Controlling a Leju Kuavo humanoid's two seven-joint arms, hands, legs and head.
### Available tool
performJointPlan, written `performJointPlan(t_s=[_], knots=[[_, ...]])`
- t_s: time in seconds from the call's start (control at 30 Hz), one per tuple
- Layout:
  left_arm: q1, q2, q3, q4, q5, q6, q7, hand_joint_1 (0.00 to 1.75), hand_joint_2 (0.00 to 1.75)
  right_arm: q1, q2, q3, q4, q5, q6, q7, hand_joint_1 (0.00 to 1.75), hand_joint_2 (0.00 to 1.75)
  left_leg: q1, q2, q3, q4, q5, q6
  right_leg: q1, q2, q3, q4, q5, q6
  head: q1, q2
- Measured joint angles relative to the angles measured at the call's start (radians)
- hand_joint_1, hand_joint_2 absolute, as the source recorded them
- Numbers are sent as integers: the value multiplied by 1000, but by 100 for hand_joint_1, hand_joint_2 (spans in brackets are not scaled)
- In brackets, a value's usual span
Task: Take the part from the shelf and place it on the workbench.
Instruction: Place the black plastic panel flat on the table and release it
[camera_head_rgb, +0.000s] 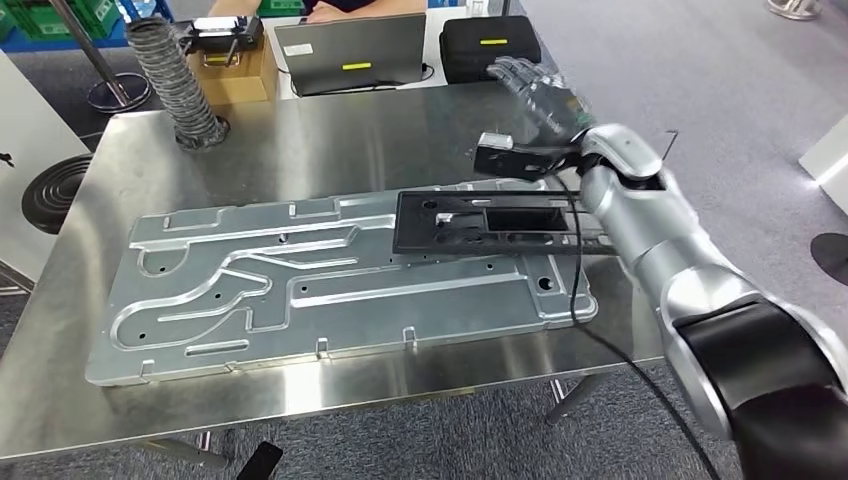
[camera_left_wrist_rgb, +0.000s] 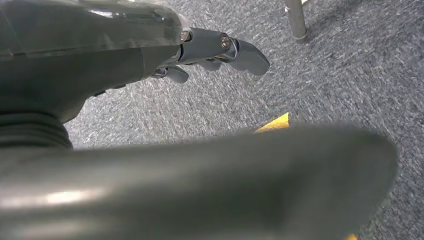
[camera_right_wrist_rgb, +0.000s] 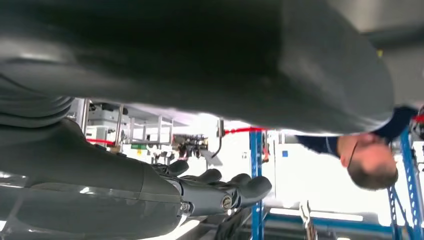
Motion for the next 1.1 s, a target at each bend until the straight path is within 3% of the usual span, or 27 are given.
performJointPlan(t_s=[0.07,0.1,0.13,0.2,0.27,0.33,0.47,0.53,0.57,0.67,0.7,0.73,0.8,0.87,0.93,1.0,1.03,1.1], knots=[[4,0,0,0,3,0,1,0,0,-16,-10,-9,-17,-8,22,-4,0,0,2,0,-47,102,-31,-5,0,1,0,2,-1,-1,0,0],[6,0,0,0,4,1,1,0,0,-22,-16,-12,-26,-11,32,-6,0,0,3,0,-48,102,-18,-6,0,2,1,3,-2,1,0,0],[6,1,0,0,5,1,1,0,0,-29,-23,-14,-35,-15,40,-7,0,0,5,1,-30,61,13,-7,-1,2,1,7,-4,3,0,0],[7,1,0,0,7,2,1,0,0,-50,-38,-18,-52,-24,57,-11,0,0,8,1,33,-74,76,-6,-1,3,-2,18,-11,12,0,0],[8,0,0,0,8,3,0,0,0,-71,-54,-21,-62,-34,70,-15,0,0,7,0,67,-149,95,3,2,4,-9,29,-16,22,0,0],[9,0,0,1,8,4,0,0,0,-79,-64,-23,-66,-40,76,-19,0,0,6,-1,67,-152,92,11,4,4,-14,31,-15,27,0,0],[11,0,0,1,8,4,0,0,0,-80,-67,-23,-68,-43,78,-21,0,0,5,-1,65,-152,92,13,4,4,-14,31,-14,29,0,0],[12,0,1,1,8,4,0,0,0,-81,-72,-23,-73,-48,79,-25,0,0,2,-2,64,-152,93,19,3,3,-12,28,-12,34,0,0],[12,0,1,1,8,5,0,0,0,-84,-83,-25,-76,-56,79,-30,0,0,3,-2,64,-155,96,28,1,3,-23,54,-30,41,0,0],[10,0,1,0,6,4,3,0,0,-92,-126,-29,-84,-82,74,-42,0,0,4,-3,64,-161,104,47,-2,2,-121,268,-134,58,0,0],[11,0,2,1,6,3,4,0,0,-91,-132,-29,-84,-87,71,-43,0,0,2,-3,64,-161,104,47,-2,2,-140,308,-142,57,0,0],[10,0,2,1,6,2,5,0,0,-90,-137,-29,-84,-89,69,-43,0,0,1,-3,64,-161,104,47,-1,2,-132,291,-123,54,0,0],[10,0,2,1,7,1,6,0,0,-95,-148,-29,-86,-93,67,-43,0,0,-2,-3,66,-161,104,47,3,2,-70,163,-56,39,0,0],[10,0,2,1,9,1,7,0,0,-106,-160,-29,-90,-98,66,-43,0,0,-7,-3,64,-161,104,44,11,0,-16,51,-18,26,0,0],[12,0,3,1,13,0,6,0,0,-112,-174,-28,-93,-103,67,-41,0,0,-8,-3,62,-163,106,37,17,-1,-6,25,-17,20,0,0],[14,1,3,1,15,-1,5,0,0,-113,-193,-27,-98,-114,67,-38,0,0,-9,-2,60,-159,100,28,10,-2,-1,14,-11,14,0,0],[15,2,3,0,15,-1,5,0,0,-113,-202,-27,-100,-122,67,-37,0,0,-10,-1,53,-141,85,23,6,-3,2,8,-7,10,0,0],[17,4,3,1,16,-2,4,0,0,-110,-222,-27,-105,-138,65,-37,0,0,-8,0,14,-45,30,14,2,-5,5,1,-4,5,0,0]])
